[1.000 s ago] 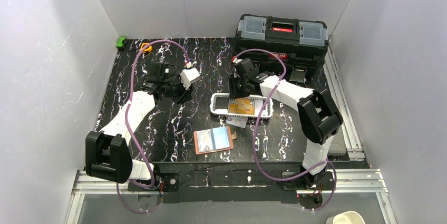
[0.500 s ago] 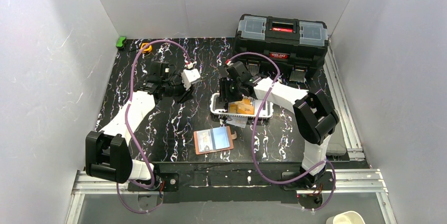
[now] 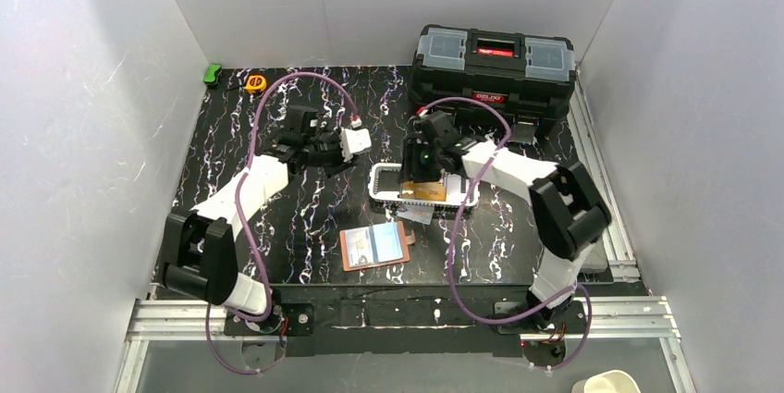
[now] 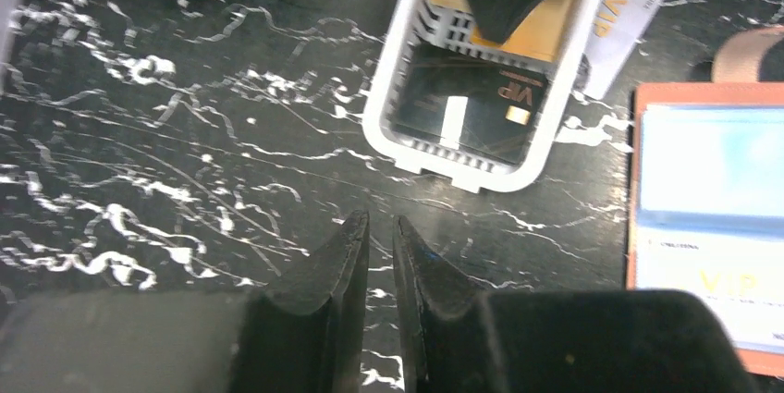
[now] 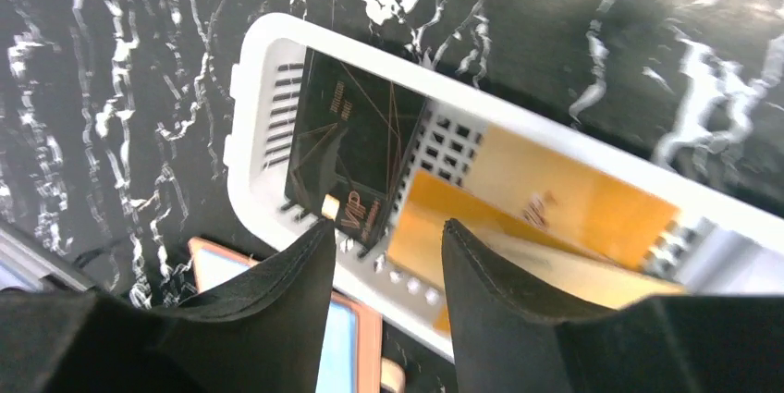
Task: Put the credit cards into the card holder
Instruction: Pick up the credit card from the storage box.
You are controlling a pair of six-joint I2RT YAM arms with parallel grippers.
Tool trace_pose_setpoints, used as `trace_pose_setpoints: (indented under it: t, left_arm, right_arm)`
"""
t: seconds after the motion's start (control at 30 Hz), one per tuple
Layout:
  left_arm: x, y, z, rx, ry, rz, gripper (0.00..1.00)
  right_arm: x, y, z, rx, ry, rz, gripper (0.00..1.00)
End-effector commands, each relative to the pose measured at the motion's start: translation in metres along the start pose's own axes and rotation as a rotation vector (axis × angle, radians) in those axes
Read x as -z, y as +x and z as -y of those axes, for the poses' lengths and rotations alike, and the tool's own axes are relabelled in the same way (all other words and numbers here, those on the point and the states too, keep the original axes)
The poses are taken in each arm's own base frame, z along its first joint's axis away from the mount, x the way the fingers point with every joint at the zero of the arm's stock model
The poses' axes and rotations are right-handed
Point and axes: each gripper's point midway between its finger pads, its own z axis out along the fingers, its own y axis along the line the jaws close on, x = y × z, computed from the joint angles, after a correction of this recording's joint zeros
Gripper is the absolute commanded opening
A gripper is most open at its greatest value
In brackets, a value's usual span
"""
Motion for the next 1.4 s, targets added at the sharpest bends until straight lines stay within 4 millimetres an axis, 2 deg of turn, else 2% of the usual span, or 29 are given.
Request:
trace_pose_setpoints:
  t: [0.0,0.03,0.07,0.1,0.17,0.2,0.27,0.3,0.4,0.43,0.5,0.53,0.57,0.6,0.63,0.67,0.7,0.73,0.8,0.87,0.93,1.03,1.2,1.37]
  left_arm:
    - [0.025,-0.052,-0.03,-0.15,-0.136,0.121,0.18]
    - [0.03,-0.058,-0.023,-0.202,-0.121,0.148,0.22]
    - [0.033,-0.061,-0.015,-0.25,-0.106,0.169,0.27]
    - [0.034,-0.063,-0.007,-0.286,-0.09,0.188,0.34]
    - [0.036,-0.061,0.008,-0.279,-0.036,0.195,0.5]
    - [0.038,-0.062,0.016,-0.27,0.004,0.198,0.61]
    - [0.04,-0.062,0.032,-0.288,0.095,0.198,0.96]
    - [0.043,-0.065,0.034,-0.303,0.115,0.204,0.98]
    - [0.045,-0.066,0.041,-0.438,0.124,0.23,0.98]
    - [0.046,-0.064,0.044,-0.509,0.115,0.24,0.98]
    - [0.045,-0.064,0.04,-0.607,0.069,0.258,0.98]
    - [0.044,-0.063,0.039,-0.627,0.06,0.254,0.98]
    - [0.044,-0.061,0.039,-0.623,0.07,0.242,0.98]
    - [0.043,-0.058,0.04,-0.608,0.094,0.224,0.98]
    - [0.043,-0.054,0.042,-0.603,0.127,0.201,0.98]
    - [0.043,-0.049,0.045,-0.604,0.169,0.178,0.98]
    - [0.042,-0.046,0.046,-0.606,0.194,0.162,0.98]
    - [0.041,-0.045,0.046,-0.609,0.197,0.162,0.98]
    - [0.035,-0.045,0.039,-0.655,0.131,0.187,0.98]
    - [0.025,-0.044,0.032,-0.713,0.053,0.227,0.98]
    - [0.018,-0.043,0.034,-0.747,0.065,0.232,0.98]
    - [0.005,-0.048,0.026,-0.679,0.074,0.239,0.9]
    - [-0.02,-0.045,0.014,-0.622,0.045,0.254,0.6]
    - [-0.038,-0.042,0.007,-0.605,0.057,0.243,0.41]
  right_arm:
    - [0.076,-0.061,-0.027,-0.058,-0.182,0.232,0.52]
    - [0.083,-0.067,-0.026,-0.159,-0.276,0.236,0.51]
    - [0.087,-0.073,-0.019,-0.278,-0.348,0.228,0.33]
    - [0.086,-0.075,-0.008,-0.377,-0.408,0.201,0.05]
    - [0.092,-0.081,-0.007,-0.517,-0.646,0.15,0.01]
    - [0.096,-0.088,-0.012,-0.514,-0.741,0.168,0.01]
    - [0.083,-0.081,-0.011,-0.498,-0.659,0.094,0.01]
    - [0.075,-0.074,-0.01,-0.411,-0.536,0.09,0.01]
    - [0.07,-0.066,-0.009,-0.136,-0.218,0.167,0.01]
    - [0.074,-0.069,-0.006,-0.131,-0.184,0.195,0.01]
    - [0.08,-0.084,0.011,-0.315,-0.231,0.236,0.01]
    - [0.082,-0.089,0.017,-0.376,-0.32,0.212,0.21]
    - [0.084,-0.089,0.012,-0.436,-0.472,0.154,0.37]
    - [0.085,-0.091,0.006,-0.475,-0.607,0.114,0.49]
    - [0.084,-0.089,0.0,-0.458,-0.662,0.095,0.6]
    - [0.078,-0.083,-0.002,-0.387,-0.578,0.101,0.71]
    - [0.071,-0.074,-0.001,-0.307,-0.421,0.102,0.87]
    - [0.067,-0.074,0.005,-0.212,-0.236,0.154,0.97]
    - [0.07,-0.07,-0.005,-0.145,-0.179,0.172,0.98]
    - [0.067,-0.07,-0.011,-0.173,-0.225,0.16,0.98]
    - [0.062,-0.067,-0.013,-0.162,-0.213,0.13,0.98]
    - [0.055,-0.057,-0.027,-0.1,-0.202,0.124,0.88]
    - [0.028,-0.034,-0.027,-0.166,-0.215,0.028,0.75]
    - [0.01,-0.019,-0.024,-0.207,-0.215,-0.01,0.71]
